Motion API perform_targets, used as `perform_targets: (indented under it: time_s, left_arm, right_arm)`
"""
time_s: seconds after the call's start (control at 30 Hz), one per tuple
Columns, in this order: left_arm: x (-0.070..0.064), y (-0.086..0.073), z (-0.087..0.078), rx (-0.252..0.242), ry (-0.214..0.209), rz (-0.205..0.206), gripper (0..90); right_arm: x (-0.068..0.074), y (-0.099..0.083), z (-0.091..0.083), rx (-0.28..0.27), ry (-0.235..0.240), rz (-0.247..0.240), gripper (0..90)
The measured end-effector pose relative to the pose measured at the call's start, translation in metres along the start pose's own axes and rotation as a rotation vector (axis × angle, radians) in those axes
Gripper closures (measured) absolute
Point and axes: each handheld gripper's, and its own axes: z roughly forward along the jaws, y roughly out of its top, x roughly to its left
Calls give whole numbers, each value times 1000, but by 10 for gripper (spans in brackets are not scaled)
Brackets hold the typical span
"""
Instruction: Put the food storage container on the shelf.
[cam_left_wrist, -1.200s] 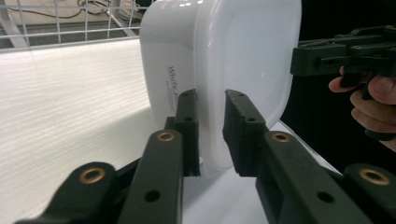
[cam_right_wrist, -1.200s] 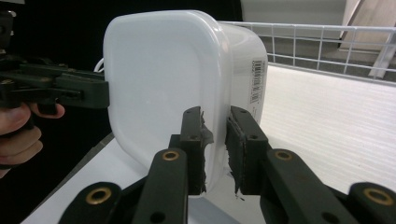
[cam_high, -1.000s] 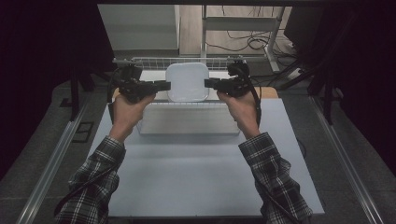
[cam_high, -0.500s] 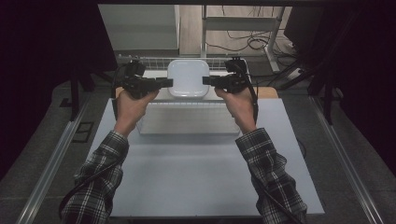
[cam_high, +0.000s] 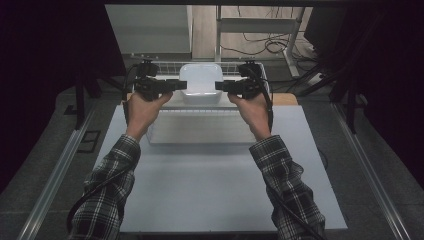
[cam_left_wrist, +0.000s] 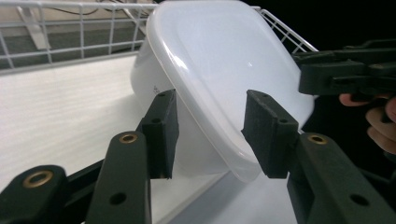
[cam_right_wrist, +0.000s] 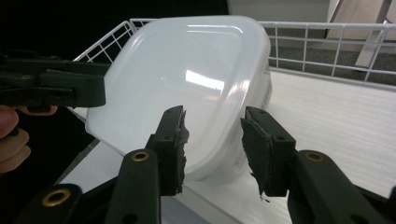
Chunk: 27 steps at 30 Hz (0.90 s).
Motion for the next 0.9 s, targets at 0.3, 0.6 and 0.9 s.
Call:
perform_targets:
  time_s: [0.3,0.6,0.9]
  left_arm:
    - [6,5,9,-20,41,-13,490]
    - [-2,5,8,-42,44,82,271]
    - [-8,-9,4,-11,-46,151,152]
  right_arm:
    - [-2,4,6,-28,-51,-7,522]
    - [-2,2,5,-65,-76,-62,329]
    - [0,-9,0,-48,-1,-121,137]
